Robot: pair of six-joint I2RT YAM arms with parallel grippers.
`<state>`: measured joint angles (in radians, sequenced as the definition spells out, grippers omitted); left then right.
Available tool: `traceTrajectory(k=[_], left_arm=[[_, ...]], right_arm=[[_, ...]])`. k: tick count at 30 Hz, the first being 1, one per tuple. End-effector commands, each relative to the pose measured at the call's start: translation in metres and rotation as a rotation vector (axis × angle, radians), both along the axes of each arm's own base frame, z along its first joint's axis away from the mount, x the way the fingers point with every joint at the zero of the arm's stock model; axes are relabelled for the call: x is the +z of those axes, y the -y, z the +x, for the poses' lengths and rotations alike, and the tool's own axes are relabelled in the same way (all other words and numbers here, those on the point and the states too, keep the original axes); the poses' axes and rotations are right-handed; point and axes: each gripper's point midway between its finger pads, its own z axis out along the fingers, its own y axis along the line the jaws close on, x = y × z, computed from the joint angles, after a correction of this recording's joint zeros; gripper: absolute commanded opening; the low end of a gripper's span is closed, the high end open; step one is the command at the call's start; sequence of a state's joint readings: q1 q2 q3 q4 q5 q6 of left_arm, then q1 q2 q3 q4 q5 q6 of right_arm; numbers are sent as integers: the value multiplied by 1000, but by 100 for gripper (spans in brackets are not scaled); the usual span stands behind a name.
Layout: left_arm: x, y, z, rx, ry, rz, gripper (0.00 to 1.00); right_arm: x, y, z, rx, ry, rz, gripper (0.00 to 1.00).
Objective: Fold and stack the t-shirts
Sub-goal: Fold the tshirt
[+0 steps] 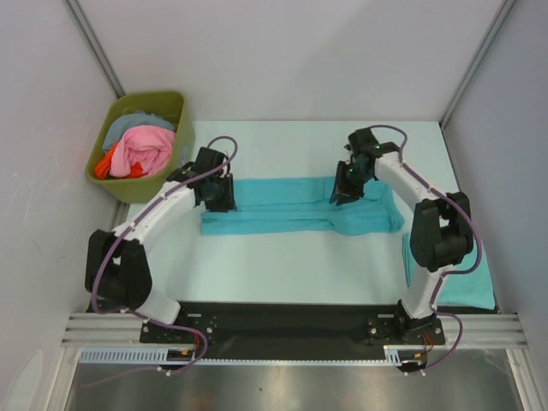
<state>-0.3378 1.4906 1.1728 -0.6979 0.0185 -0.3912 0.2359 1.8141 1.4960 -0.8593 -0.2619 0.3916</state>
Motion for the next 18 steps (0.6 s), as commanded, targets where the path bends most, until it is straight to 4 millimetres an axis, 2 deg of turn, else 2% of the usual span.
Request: traceTrajectory(k=[1,4,8,9,12,18], left_arm=[[-20,10,5,-42,-38,-28,35],[-27,0,9,-24,-41,19,35],[-51,-18,5,36,-129,42,34],[-55,-22,4,50,-142,43,33],[-67,-32,2,75,-164,72,33],[-88,-47,1,97,-196,138,32]], right_arm=[[-13,-45,1,18,-15,48,33],[-21,-61,1,44,-34,52,33],[-33,-78,0,69,-68,50,30],[-37,-82,-4,80,-81,45,22],[-49,-84,-9,83,-100,22,13],[-61,-93,-14,91,-120,-14,14]])
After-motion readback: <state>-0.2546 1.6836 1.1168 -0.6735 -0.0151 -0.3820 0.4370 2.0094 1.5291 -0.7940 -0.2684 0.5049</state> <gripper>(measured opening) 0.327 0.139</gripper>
